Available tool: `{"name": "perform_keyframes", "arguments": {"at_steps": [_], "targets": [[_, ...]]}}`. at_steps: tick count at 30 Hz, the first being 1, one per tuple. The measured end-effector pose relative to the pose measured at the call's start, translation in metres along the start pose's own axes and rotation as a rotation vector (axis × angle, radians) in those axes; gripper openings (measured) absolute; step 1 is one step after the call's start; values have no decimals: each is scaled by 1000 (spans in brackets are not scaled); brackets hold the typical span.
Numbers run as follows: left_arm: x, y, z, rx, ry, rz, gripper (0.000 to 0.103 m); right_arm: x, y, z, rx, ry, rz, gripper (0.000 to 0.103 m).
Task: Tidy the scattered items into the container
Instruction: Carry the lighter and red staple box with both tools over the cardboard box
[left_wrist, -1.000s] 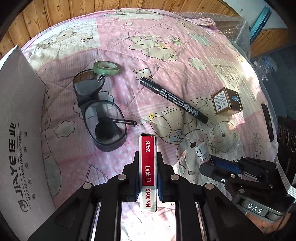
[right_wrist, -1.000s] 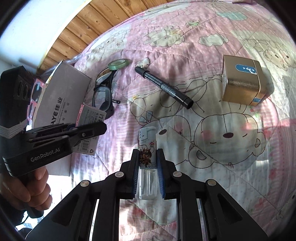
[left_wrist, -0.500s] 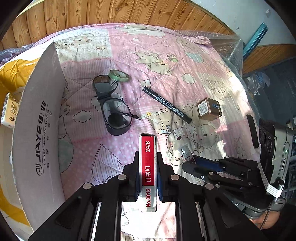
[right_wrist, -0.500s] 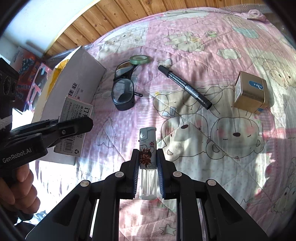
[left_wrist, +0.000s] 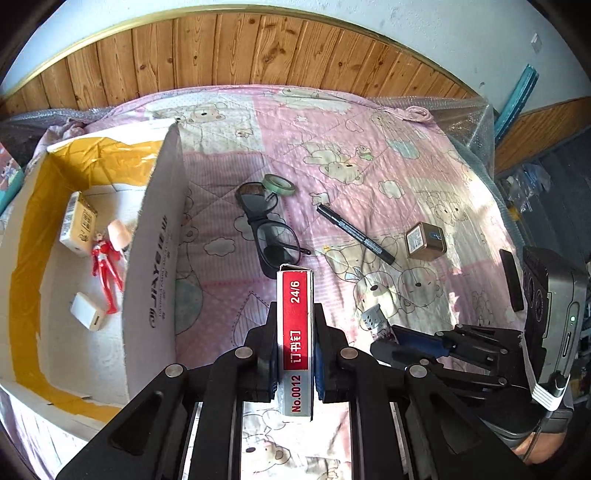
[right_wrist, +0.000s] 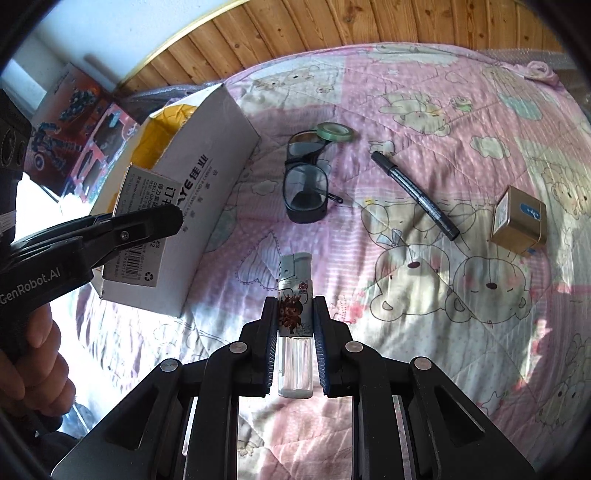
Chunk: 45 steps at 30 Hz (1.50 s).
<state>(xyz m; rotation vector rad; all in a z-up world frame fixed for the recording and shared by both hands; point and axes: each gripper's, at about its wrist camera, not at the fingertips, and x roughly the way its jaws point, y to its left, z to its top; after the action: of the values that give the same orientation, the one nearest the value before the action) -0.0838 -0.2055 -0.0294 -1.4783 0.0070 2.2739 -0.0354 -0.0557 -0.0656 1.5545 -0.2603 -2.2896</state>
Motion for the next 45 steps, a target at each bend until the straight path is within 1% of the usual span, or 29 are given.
{"name": "perform_keyframes", "arguments": {"at_steps": [5,13,21,28,45], "targets": [[-22,11,-3,-20,-49,16,15,-4,19,6,-44,-3,7,19],[-48,31,-9,-54,-115,72,15,-13,51,16,-129,-21,18,19],[-63,50,-15,-100,-148,93,15,-20,76,25,-191,-35,36,19],[-71,66,-22,-147,-160,104,15,-21,92,29,-228,-32,55,19],[-100,120,-42,-312,-201,141,15,-24,119,45,-283,-40,101,19]]}}
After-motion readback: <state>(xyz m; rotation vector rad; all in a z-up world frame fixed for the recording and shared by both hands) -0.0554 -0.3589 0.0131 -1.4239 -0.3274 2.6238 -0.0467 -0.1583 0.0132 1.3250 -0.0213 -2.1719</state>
